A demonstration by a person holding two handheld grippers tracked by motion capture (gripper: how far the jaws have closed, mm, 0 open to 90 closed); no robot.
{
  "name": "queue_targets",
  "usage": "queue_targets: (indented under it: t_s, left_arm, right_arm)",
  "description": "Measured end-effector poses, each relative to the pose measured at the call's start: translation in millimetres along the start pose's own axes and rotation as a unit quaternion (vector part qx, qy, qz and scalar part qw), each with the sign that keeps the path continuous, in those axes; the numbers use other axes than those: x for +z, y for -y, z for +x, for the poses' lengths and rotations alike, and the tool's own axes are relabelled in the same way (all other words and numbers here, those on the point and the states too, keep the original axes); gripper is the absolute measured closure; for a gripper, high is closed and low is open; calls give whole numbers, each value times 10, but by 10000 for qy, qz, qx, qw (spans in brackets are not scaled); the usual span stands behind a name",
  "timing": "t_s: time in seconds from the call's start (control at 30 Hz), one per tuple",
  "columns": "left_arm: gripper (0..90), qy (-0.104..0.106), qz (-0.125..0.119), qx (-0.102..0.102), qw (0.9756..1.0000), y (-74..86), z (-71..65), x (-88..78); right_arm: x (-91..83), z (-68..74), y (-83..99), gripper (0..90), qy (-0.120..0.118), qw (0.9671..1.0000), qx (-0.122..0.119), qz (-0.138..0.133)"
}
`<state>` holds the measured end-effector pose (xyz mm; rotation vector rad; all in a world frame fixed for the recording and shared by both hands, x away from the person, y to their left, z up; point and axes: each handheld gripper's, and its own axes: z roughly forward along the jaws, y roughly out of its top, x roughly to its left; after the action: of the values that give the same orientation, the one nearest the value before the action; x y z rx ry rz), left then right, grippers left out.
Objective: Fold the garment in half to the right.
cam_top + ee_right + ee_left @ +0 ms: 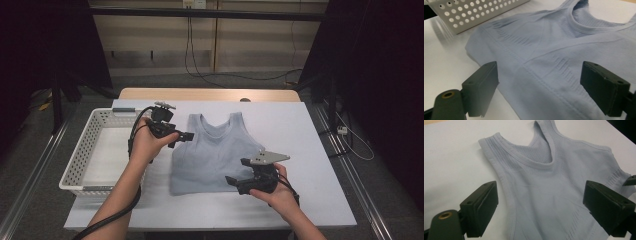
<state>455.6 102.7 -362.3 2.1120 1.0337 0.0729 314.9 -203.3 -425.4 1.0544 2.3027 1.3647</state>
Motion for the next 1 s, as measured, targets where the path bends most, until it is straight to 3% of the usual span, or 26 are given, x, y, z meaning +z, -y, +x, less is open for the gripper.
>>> queue_targets:
  t_s: [0.27, 0.63, 0.73, 0.83, 1.0]
  left_arm:
    - [132, 35, -26, 11, 10000, -76, 17, 50]
    - [132, 92, -36, 86, 9999, -148, 53, 80]
    - [132, 47, -68, 15, 10000, -134, 64, 88]
    - [132, 1, -19, 20, 10000, -128, 69, 75]
    - [132, -53, -51, -26, 10000, -121, 58, 44]
  right_arm:
    - [60, 138, -33, 141, -165, 9997, -171, 90]
    - [287, 277, -103, 134, -327, 9990, -242, 207]
    - [379, 337, -138, 158, -462, 9984, -224, 227]
    - [457, 424, -167, 221, -650, 9971, -335, 211]
    - [605, 583, -210, 242, -884, 9938, -569, 360]
